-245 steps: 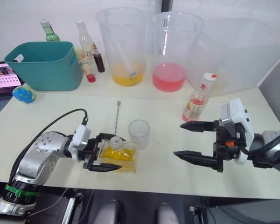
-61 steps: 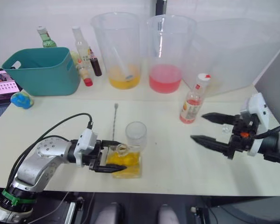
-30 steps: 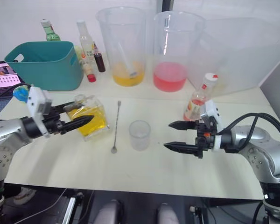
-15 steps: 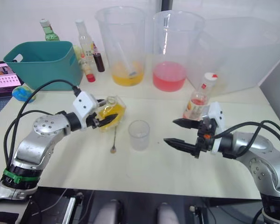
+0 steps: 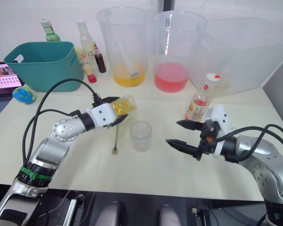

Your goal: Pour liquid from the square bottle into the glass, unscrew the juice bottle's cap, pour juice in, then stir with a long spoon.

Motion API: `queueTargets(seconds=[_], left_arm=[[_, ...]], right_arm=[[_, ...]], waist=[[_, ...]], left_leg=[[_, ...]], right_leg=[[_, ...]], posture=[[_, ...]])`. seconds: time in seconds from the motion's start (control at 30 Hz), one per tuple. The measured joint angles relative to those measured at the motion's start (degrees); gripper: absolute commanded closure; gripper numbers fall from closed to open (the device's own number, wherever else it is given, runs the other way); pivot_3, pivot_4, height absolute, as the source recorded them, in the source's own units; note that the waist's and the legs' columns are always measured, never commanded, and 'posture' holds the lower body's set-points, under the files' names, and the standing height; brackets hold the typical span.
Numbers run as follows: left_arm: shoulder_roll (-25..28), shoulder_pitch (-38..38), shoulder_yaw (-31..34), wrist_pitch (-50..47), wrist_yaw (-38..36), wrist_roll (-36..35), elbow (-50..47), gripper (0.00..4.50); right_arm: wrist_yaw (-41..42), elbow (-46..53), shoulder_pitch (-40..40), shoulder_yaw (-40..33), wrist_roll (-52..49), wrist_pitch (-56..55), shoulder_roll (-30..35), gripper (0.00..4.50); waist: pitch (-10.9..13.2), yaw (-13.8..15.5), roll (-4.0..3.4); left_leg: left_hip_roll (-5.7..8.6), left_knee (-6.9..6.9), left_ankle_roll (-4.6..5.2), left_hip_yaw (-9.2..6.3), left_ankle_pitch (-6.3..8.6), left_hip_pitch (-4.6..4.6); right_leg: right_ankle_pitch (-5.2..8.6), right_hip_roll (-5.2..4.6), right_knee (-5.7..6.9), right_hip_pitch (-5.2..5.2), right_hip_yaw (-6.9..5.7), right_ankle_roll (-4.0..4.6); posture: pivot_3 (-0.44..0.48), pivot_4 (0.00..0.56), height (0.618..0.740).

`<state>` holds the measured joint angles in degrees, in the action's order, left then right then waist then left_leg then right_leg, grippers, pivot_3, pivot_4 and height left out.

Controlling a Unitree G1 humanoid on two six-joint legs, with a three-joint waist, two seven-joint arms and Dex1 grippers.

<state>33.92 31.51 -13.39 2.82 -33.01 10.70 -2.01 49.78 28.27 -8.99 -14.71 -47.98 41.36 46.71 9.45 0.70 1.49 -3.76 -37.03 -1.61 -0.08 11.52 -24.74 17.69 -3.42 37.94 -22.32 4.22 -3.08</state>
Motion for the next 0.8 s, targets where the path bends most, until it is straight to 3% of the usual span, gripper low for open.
queueTargets(seconds=[0.43,0.8], left_arm=[[-1.58,-0.01,-1.59,13.24,2.13,7.46,3.43,1.71],[0.58,-0.01,-2.59,25.69,9.53,20.86,7.99,1.71]], right_arm=[[-0.43,0.52,1.44,-0.18,2.01,-2.13,0.01,0.06],[-1.34,0.53,3.02,-0.19,3.52,-2.27,0.01,0.06]], waist=[[0.0,-0.02,0.0],[0.0,0.03,-0.01]], left_leg=[[0.01,-0.05,0.0,0.0,0.0,0.01],[0.02,-0.09,0.0,-0.01,0.0,0.01]], right_leg=[[0.0,-0.01,0.06,0.0,0.0,0.0],[0.0,-0.01,0.08,0.01,0.0,0.0]], posture=[[0.0,0.15,0.728],[0.0,0.15,0.728]])
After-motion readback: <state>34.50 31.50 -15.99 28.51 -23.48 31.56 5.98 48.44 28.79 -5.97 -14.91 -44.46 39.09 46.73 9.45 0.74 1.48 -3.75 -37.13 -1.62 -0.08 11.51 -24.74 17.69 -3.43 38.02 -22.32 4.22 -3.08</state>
